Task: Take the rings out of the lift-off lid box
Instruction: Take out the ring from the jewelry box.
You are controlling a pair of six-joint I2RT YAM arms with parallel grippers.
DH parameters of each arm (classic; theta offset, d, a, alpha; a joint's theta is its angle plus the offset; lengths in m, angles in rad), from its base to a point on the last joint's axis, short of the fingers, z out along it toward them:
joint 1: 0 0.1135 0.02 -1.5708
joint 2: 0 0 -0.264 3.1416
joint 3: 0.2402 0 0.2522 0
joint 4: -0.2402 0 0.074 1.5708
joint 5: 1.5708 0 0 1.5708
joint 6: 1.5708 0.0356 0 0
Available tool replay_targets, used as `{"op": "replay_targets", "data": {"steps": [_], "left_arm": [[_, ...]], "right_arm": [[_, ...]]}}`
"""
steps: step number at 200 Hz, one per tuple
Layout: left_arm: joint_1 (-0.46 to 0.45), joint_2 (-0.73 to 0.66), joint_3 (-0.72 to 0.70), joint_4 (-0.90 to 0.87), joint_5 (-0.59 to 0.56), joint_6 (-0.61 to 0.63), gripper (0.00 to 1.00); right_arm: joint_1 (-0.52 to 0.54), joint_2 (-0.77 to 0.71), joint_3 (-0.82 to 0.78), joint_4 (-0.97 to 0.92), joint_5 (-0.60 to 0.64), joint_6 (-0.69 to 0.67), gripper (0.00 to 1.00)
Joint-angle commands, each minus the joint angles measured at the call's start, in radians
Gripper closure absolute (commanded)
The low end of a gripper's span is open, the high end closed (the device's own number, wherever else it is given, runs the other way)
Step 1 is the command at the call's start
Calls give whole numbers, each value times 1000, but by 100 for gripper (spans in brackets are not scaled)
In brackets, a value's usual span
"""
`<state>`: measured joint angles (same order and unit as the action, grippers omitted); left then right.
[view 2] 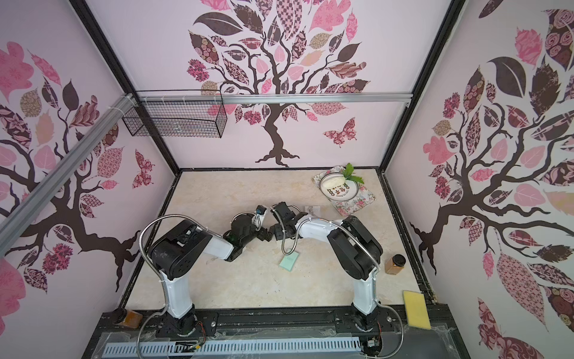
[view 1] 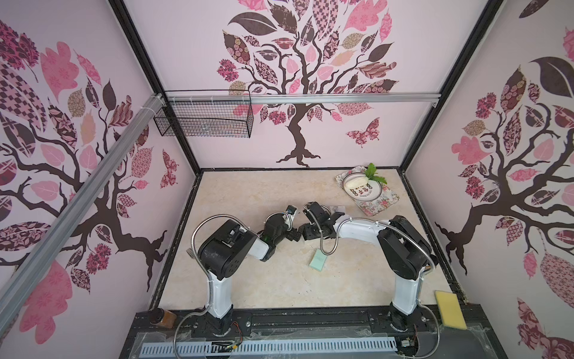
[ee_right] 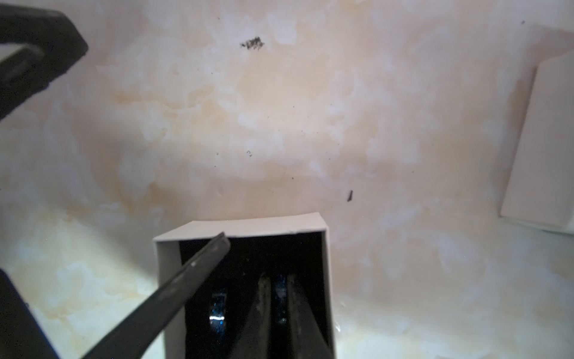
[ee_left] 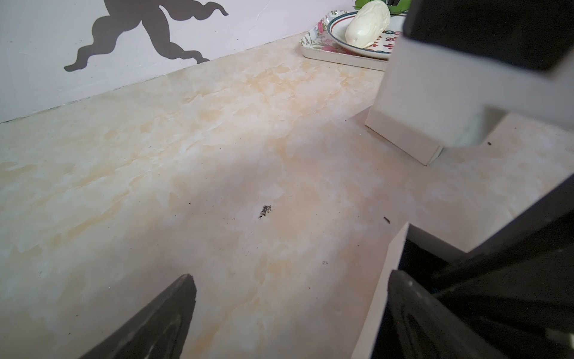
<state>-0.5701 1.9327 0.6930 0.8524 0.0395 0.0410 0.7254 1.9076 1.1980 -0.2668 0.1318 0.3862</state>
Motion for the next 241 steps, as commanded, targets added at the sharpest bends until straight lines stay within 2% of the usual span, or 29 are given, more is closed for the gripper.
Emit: {"op": "replay_targets", "data": {"steps": [1,20,117,241], "left_arm": [[-2,27,25,-38,-11,10,2],[-2,28,26,-38,-12,9,2],[-3,27,27,-41,-11,10,2],[-3,25,21,-41,-14,10,2]], "right_arm": [[4,25,27,-50,16,7,97],[3,13,21,-42,6,6,100],[4,-98,-65,68,-75,0,100],[3,-167,-187,247,-143,26,100]]}}
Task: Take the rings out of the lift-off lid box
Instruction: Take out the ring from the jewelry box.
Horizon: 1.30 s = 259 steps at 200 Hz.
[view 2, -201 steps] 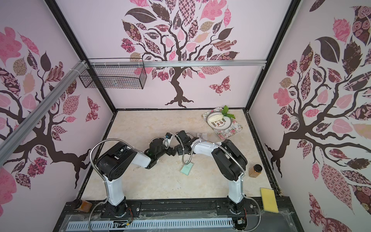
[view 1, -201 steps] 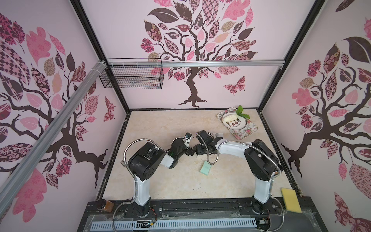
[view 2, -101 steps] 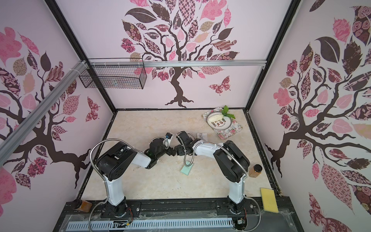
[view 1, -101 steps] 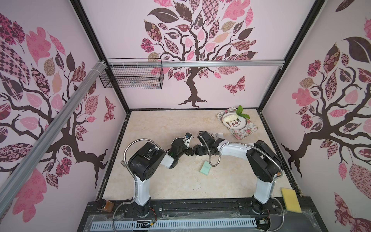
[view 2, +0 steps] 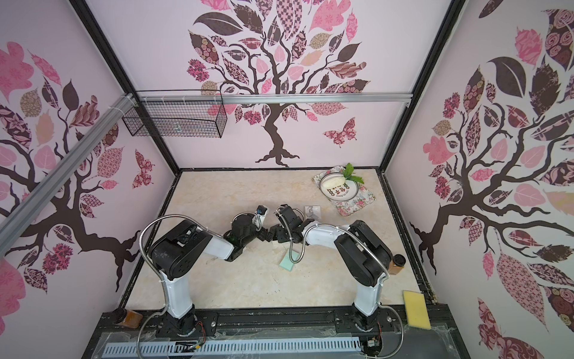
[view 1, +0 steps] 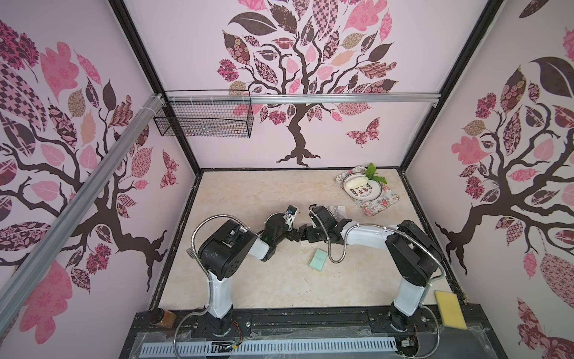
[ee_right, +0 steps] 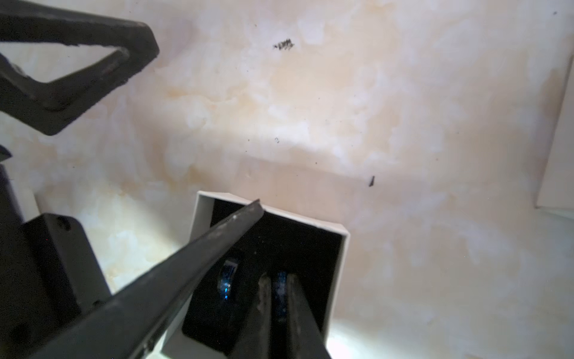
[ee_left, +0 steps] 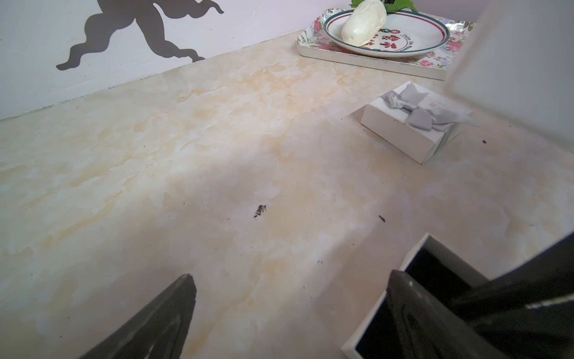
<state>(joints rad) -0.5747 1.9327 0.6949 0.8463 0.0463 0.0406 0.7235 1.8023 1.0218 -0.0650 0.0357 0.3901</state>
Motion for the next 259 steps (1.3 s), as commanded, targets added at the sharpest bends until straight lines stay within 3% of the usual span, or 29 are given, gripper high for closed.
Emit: {"op": "replay_targets", "data": {"steps": [1,71,103,178,213,259], "left_arm": [[2,25,19,-35,-20,11,2],[1,24,15,-35,-20,11,2],[1,-57,-9,-46,-21,13,2],[11,-285,27,-457,40,-55,2],[18,-280,74,-618,109,-60,2],[16,-235,119,-626,153,-76,2]], "right_arm": [[6,-62,-14,46,-48,23,100],[4,-84,-62,120,-54,25,100],[4,-60,-56,110,-53,24,100],[5,-41,-57,108,-53,26,100],[5,-43,-58,110,-56,20,100],[4,-43,-58,108,-53,14,100]]}}
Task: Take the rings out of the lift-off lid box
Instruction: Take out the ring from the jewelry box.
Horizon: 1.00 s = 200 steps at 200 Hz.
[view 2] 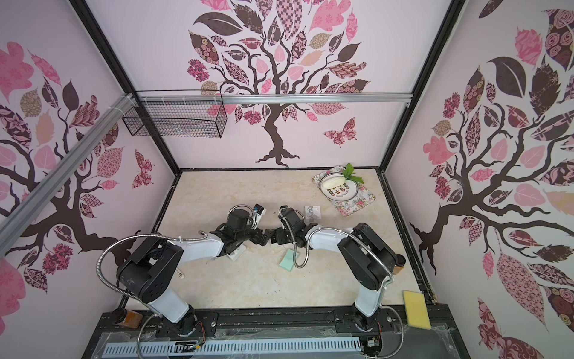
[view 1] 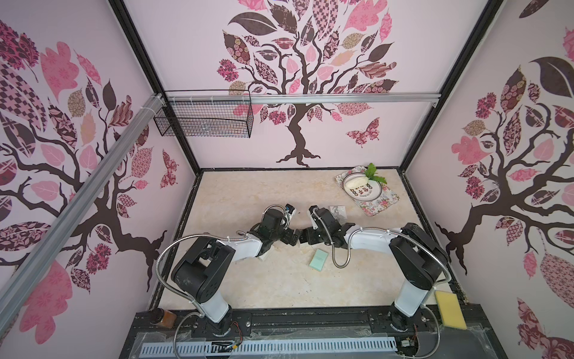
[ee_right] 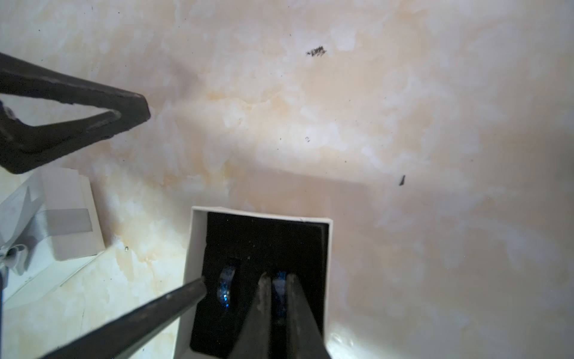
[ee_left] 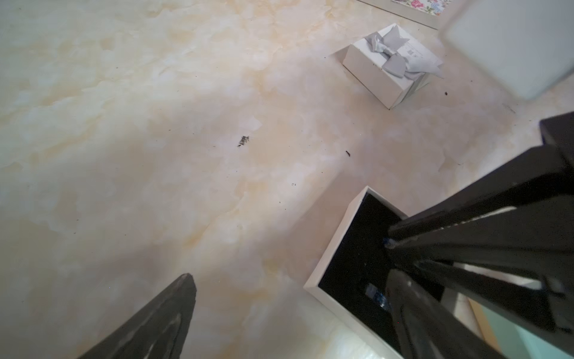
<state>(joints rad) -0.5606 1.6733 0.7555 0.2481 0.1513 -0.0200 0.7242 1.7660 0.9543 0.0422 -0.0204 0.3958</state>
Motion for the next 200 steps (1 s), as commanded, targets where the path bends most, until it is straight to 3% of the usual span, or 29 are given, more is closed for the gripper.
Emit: {"op": "replay_targets", "data": {"steps": [1,200], "left_arm": [[3,25,58,-27,49,-15,2],[-25,161,168,-143,-12,8,2]], "right_arm": [[3,-7,9,0,4,8,100],[4,-45,-25,70,-51,-32,100]]}}
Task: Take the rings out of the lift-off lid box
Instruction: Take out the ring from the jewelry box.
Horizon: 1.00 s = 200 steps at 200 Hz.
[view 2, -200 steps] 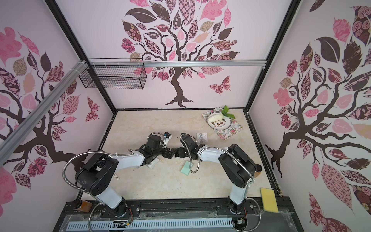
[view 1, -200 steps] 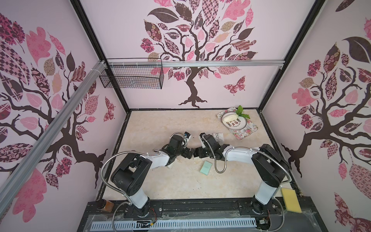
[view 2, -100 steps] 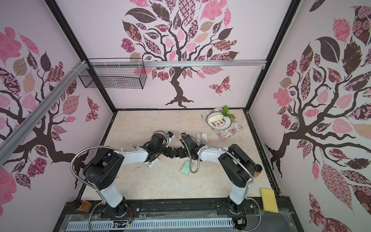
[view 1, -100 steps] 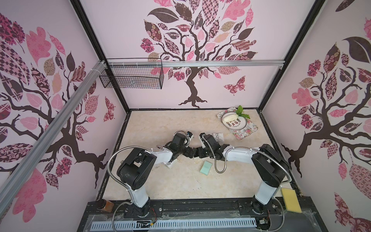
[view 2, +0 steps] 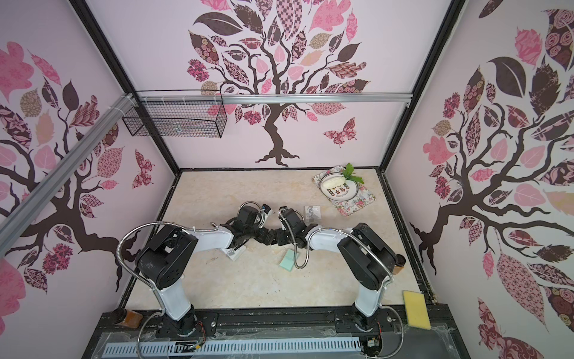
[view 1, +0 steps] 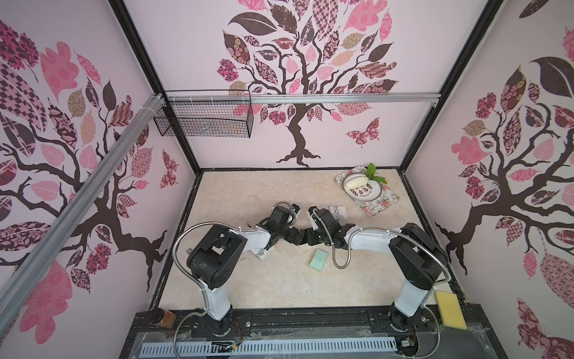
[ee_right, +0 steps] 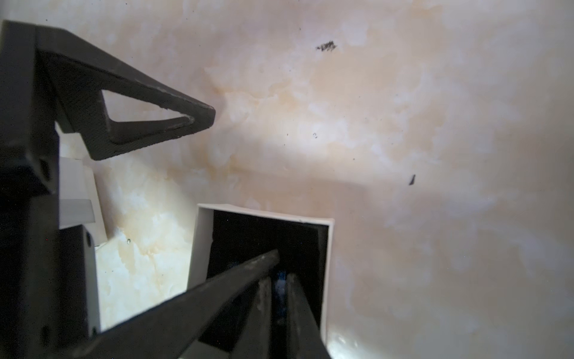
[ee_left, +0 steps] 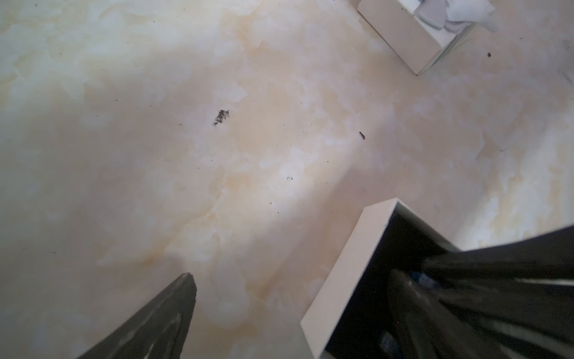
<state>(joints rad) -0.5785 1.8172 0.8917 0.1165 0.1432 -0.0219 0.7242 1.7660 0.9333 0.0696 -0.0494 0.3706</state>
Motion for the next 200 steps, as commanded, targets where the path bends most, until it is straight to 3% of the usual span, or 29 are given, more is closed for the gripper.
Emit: {"op": "replay_targets", "data": {"steps": [1,163,200], "left_arm": [[-7,17,32,-12,-5,11,2],[-8,27,41,-27,-18,12,2],[-8,-8,38,-31,-17,11,2]], "right_arm": [[4,-45,-5,43,-23,-7,100],[1,-163,-129,199,-67,4,100],[-68,-268,-187,201,-143,34,100]]}}
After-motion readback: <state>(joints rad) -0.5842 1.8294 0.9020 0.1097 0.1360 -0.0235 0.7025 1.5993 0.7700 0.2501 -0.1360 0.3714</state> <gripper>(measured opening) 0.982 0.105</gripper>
